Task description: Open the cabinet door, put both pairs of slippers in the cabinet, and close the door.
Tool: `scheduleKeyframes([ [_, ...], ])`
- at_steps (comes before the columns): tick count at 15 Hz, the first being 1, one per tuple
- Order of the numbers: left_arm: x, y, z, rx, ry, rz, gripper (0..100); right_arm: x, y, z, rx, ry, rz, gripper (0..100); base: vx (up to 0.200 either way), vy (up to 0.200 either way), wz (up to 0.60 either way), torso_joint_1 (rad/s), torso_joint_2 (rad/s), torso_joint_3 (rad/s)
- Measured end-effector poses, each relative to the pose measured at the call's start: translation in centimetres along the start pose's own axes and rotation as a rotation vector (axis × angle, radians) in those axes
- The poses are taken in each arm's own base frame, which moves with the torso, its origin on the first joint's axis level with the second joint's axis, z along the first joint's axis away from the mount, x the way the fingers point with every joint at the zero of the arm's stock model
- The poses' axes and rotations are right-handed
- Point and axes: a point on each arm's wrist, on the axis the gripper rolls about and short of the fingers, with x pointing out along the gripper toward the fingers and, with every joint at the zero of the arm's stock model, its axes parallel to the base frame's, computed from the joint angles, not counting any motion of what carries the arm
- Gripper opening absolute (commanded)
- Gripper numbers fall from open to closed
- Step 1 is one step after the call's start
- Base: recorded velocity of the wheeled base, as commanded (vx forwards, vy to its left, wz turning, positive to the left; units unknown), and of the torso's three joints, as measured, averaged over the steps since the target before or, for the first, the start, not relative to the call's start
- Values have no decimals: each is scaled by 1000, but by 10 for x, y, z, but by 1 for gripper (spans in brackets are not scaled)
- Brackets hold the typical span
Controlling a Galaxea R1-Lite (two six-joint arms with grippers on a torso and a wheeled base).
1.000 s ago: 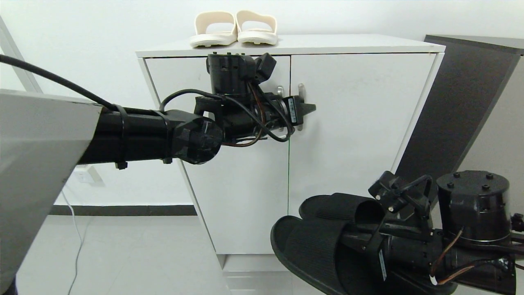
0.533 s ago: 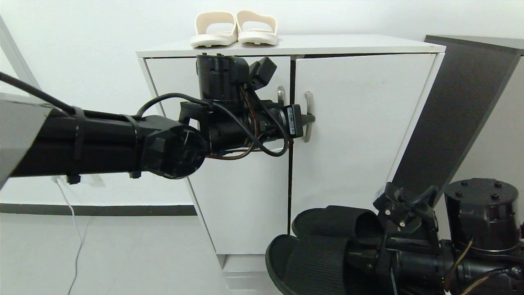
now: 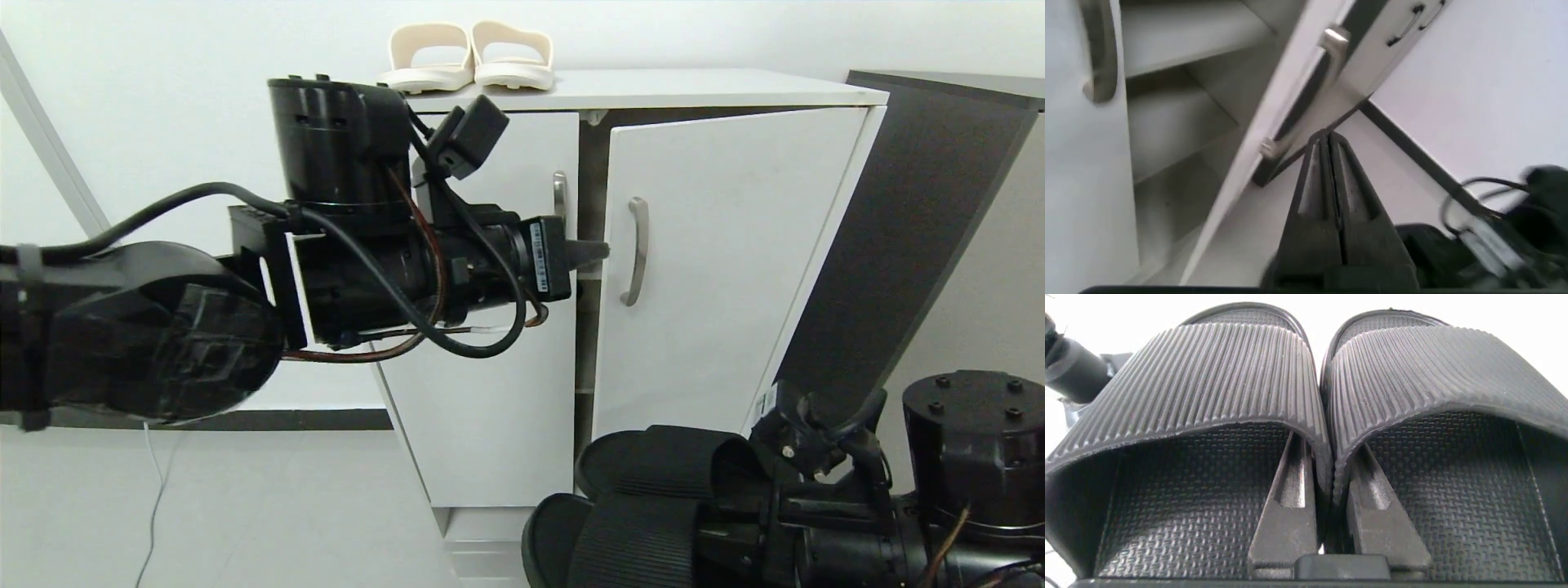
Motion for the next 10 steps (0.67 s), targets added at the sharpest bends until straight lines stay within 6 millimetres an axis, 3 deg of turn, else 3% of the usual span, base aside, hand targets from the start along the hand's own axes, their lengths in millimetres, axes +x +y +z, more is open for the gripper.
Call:
scheduleKeyframes([
  [4, -12, 15, 11, -24, -20, -9, 0, -1, 7, -3, -13, 9, 25, 0, 0, 0, 0, 0, 0, 0],
  [10, 30, 43, 28, -83, -63, -6, 0, -3, 12, -6, -50, 16, 42, 0, 0, 0, 0, 0, 0, 0],
])
